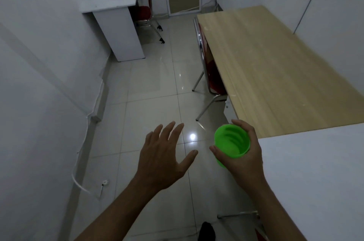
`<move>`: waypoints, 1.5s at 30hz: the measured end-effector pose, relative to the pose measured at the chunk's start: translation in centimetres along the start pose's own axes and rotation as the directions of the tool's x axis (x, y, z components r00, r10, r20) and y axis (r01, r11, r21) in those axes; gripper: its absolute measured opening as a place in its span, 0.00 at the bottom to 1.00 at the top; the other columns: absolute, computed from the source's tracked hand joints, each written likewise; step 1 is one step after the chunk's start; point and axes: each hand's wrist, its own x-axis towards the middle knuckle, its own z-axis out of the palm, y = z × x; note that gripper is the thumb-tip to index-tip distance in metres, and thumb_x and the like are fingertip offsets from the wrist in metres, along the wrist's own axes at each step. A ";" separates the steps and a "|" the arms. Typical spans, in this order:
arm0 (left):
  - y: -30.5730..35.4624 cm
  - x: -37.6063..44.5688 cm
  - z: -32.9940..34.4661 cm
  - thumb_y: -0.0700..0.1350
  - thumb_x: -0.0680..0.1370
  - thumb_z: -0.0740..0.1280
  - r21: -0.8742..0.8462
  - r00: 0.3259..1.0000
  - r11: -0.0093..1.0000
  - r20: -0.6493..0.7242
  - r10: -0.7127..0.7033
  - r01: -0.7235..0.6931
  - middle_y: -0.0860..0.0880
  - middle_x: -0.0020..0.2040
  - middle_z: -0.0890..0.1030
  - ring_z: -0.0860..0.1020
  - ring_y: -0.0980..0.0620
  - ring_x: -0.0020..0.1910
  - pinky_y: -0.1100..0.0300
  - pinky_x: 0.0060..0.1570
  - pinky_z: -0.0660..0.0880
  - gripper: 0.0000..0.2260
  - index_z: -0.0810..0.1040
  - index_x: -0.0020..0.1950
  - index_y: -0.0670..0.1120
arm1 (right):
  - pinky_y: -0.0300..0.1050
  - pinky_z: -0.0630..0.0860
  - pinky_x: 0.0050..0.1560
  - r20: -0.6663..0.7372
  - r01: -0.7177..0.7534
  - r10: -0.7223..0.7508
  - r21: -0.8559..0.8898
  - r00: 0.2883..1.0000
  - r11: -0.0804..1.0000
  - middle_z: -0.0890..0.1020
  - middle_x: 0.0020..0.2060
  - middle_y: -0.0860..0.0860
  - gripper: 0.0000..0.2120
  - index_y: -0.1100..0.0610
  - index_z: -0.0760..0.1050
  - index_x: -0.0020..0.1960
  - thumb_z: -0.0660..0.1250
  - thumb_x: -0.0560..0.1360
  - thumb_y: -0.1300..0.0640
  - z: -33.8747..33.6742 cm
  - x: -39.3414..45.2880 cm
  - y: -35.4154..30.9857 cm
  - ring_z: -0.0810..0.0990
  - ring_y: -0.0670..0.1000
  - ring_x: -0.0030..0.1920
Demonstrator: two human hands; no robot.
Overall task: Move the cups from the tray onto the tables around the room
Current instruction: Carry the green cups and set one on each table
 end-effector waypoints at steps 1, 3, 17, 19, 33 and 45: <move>0.0 1.0 0.1 0.73 0.75 0.54 -0.004 1.000 1.000 0.000 0.001 -0.001 0.48 0.78 0.67 0.65 0.42 0.76 0.45 0.72 0.65 0.38 0.62 0.79 0.53 | 0.30 0.74 0.57 -0.003 -0.002 0.002 0.001 1.000 1.000 0.78 0.58 0.35 0.37 0.45 0.72 0.66 0.81 0.60 0.43 0.1 1.0 0.1 0.78 0.42 0.61; -0.3 3.2 0.3 0.73 0.75 0.54 -0.013 1.000 1.000 0.000 0.003 -0.003 0.48 0.78 0.67 0.65 0.42 0.76 0.45 0.72 0.64 0.38 0.61 0.79 0.52 | 0.31 0.74 0.58 -0.012 -0.004 0.004 -0.014 1.000 1.000 0.77 0.58 0.35 0.38 0.46 0.72 0.67 0.82 0.61 0.44 0.3 3.0 0.6 0.77 0.42 0.61; -6.6 23.4 1.1 0.73 0.75 0.53 -0.129 0.989 0.980 -0.027 0.148 -0.150 0.47 0.76 0.69 0.68 0.42 0.74 0.46 0.70 0.67 0.38 0.64 0.78 0.51 | 0.31 0.74 0.57 -0.156 -0.022 0.001 -0.132 0.988 0.991 0.78 0.57 0.35 0.35 0.49 0.73 0.65 0.83 0.61 0.49 6.0 19.5 4.1 0.79 0.41 0.59; -7.2 26.6 1.1 0.73 0.75 0.53 -0.146 0.981 0.970 -0.023 0.195 -0.196 0.47 0.75 0.71 0.70 0.42 0.73 0.45 0.70 0.69 0.38 0.65 0.77 0.50 | 0.34 0.75 0.58 -0.186 -0.031 0.002 -0.153 0.983 0.988 0.79 0.57 0.35 0.35 0.49 0.73 0.65 0.83 0.62 0.51 6.7 22.2 4.6 0.79 0.42 0.59; -3.1 47.9 4.7 0.70 0.76 0.58 -0.173 0.918 0.903 -0.026 0.395 -0.393 0.46 0.74 0.72 0.71 0.43 0.71 0.46 0.70 0.68 0.36 0.66 0.77 0.48 | 0.30 0.73 0.57 -0.377 -0.081 0.014 -0.161 0.926 0.984 0.77 0.58 0.36 0.35 0.46 0.73 0.65 0.82 0.61 0.47 4.2 39.8 9.7 0.77 0.40 0.61; 5.4 66.5 15.7 0.68 0.79 0.56 -0.289 0.933 0.905 0.088 0.349 -0.311 0.47 0.80 0.62 0.60 0.48 0.79 0.46 0.75 0.62 0.37 0.56 0.81 0.49 | 0.21 0.67 0.57 -0.390 -0.113 0.049 -0.142 0.920 0.983 0.71 0.60 0.21 0.47 0.48 0.66 0.74 0.82 0.59 0.49 -4.0 56.7 19.5 0.73 0.30 0.62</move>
